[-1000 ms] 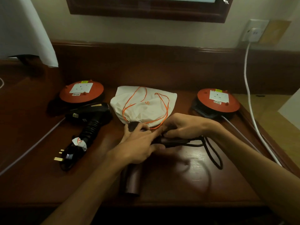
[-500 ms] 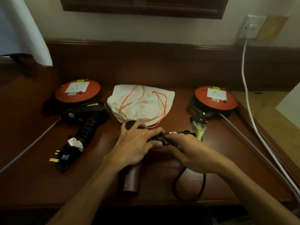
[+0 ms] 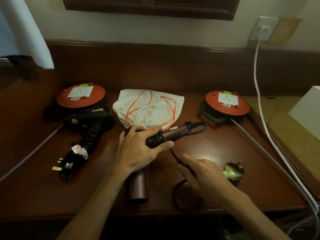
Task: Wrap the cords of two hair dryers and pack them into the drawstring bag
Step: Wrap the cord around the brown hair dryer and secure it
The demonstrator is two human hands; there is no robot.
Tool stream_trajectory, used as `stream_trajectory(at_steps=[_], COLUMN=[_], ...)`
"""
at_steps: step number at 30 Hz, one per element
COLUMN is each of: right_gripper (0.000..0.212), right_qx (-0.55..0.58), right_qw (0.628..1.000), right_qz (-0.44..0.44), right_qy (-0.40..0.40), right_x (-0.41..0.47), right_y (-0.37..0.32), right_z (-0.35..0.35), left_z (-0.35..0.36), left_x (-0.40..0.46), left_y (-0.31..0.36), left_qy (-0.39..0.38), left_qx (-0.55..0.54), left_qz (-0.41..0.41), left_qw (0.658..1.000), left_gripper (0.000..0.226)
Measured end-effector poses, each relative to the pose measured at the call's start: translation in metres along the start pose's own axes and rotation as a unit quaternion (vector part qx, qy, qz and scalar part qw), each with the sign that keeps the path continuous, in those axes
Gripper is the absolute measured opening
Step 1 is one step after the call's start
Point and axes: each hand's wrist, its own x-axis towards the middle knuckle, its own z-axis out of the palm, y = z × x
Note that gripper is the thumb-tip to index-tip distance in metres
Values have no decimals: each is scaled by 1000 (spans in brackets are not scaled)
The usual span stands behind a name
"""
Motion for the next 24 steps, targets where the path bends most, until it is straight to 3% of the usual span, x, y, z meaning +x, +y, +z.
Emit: stream_trajectory(at_steps=[8,12,15,17,20,24], right_gripper=[29,47,31,29,32,22], right_qx=[28,214,281,227,53,-25], right_qw=[982,946,915,940,982,995], right_qz=[19,49,97,101,82,90], right_qy=[184,238,273,234,162,27], right_x=[-10,-30,-50,-58,-52,-33], right_y=[40,52,72,87,102,117], right_z=[-19,-62,-91,-97,-83,-40], left_z=[2,4,-1,-6,-11,-15], left_x=[6,14,18,19,19,12], left_y=[-6,-5,-4,-5,-12,-21], left_qy=[56,58,68,70,76,59], left_qx=[-13,40,44,35,6,-26], left_qz=[-46,-70,-86,-93,-93,-72], left_qw=[997,995,993,993,993,995], left_gripper=[69,65,59,60,62,63])
